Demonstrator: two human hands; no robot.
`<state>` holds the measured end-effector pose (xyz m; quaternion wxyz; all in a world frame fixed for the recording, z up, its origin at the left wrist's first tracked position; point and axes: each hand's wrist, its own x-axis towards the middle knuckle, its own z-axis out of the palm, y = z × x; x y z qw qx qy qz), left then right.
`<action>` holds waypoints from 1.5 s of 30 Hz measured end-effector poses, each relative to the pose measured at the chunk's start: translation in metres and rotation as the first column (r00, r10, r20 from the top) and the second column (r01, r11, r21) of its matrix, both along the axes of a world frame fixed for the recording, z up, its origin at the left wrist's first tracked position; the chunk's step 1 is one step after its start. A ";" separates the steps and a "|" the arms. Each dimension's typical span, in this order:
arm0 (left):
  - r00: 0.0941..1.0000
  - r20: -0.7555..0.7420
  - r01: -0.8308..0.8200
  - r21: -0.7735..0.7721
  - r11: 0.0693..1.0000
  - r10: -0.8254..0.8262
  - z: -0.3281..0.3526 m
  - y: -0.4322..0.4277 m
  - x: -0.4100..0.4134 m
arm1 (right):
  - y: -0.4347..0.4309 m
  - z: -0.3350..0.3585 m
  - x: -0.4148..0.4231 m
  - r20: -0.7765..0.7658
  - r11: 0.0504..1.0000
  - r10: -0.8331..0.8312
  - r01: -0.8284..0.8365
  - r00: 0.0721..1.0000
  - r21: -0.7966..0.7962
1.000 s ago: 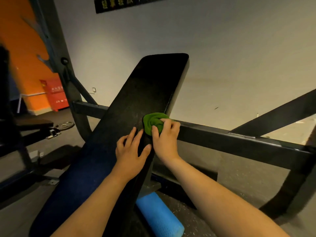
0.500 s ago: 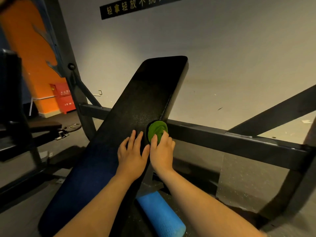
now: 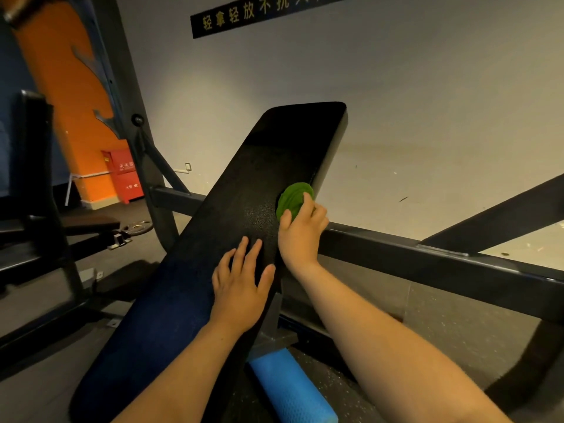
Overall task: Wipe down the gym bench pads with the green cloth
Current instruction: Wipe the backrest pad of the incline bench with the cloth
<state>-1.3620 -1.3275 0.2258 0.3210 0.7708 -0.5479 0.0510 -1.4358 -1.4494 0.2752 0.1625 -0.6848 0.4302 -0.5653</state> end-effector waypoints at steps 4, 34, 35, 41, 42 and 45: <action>1.000 0.013 -0.008 -0.001 1.000 0.008 0.000 0.001 -0.001 | 0.028 -0.029 -0.009 0.006 0.998 0.064 -0.064 0.998 -0.019; 0.982 0.007 -0.188 0.163 0.968 0.190 -0.015 0.073 -0.008 | 0.054 -0.031 -0.046 -0.371 0.940 0.250 -0.316 0.894 -0.128; 0.978 -0.021 -0.199 0.195 0.960 0.206 -0.017 0.078 -0.007 | 0.040 -0.018 -0.044 -0.365 0.952 0.192 -0.263 0.911 -0.156; 0.964 -0.082 -0.231 0.218 0.948 0.254 -0.020 0.078 -0.017 | 0.020 0.017 -0.017 -0.545 0.993 -0.015 -0.052 0.839 -0.108; 0.964 -0.087 -0.228 0.219 0.949 0.252 -0.021 0.078 -0.017 | 0.027 0.009 -0.017 -0.559 0.990 -0.029 -0.052 0.828 -0.130; 0.965 -0.090 -0.222 0.214 0.951 0.245 -0.022 0.079 -0.016 | 0.049 -0.020 -0.022 -0.557 0.971 -0.045 -0.095 0.829 -0.220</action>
